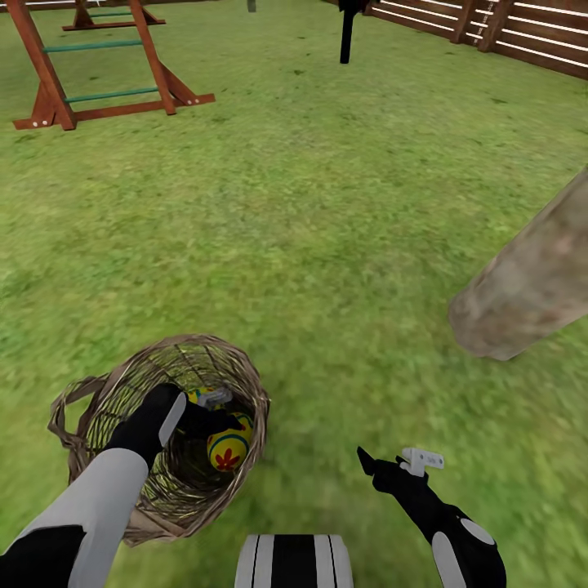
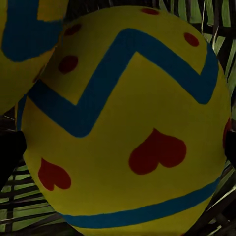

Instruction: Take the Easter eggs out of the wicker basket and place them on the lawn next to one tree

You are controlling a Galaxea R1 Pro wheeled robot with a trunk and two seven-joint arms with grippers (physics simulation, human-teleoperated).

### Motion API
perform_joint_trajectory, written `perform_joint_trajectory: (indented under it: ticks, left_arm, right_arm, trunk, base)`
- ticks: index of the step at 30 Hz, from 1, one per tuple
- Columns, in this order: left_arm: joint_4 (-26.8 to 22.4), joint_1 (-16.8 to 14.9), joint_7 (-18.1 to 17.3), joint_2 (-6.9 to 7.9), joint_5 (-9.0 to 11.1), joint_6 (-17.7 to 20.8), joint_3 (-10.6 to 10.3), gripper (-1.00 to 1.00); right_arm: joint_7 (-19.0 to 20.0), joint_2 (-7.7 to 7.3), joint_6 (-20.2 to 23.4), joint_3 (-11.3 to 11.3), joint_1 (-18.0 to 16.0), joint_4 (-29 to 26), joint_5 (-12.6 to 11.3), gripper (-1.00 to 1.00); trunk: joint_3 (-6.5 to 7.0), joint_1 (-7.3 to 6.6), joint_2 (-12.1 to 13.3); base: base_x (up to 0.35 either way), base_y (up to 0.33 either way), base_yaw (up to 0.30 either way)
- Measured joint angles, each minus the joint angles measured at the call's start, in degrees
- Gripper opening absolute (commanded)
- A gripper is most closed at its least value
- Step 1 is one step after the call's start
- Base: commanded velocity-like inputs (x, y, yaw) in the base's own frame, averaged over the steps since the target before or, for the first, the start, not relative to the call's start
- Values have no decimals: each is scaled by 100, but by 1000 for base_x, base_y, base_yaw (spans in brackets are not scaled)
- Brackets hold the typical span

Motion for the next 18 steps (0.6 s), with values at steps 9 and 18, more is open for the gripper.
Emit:
perform_joint_trajectory:
  ticks: [9, 18]
  left_arm:
    - [1, 1, -2, 0, -7, 0, 1, -100]
    - [1, 3, -1, 0, -16, 0, -1, -100]
  right_arm:
    - [0, 0, 0, 1, 0, 0, 0, 100]
    - [0, 0, 0, -8, 0, 0, 0, 100]
  trunk:
    - [88, -11, 5]
    - [155, -18, 9]
  base:
    - [0, 0, 0]
    - [0, 0, 0]
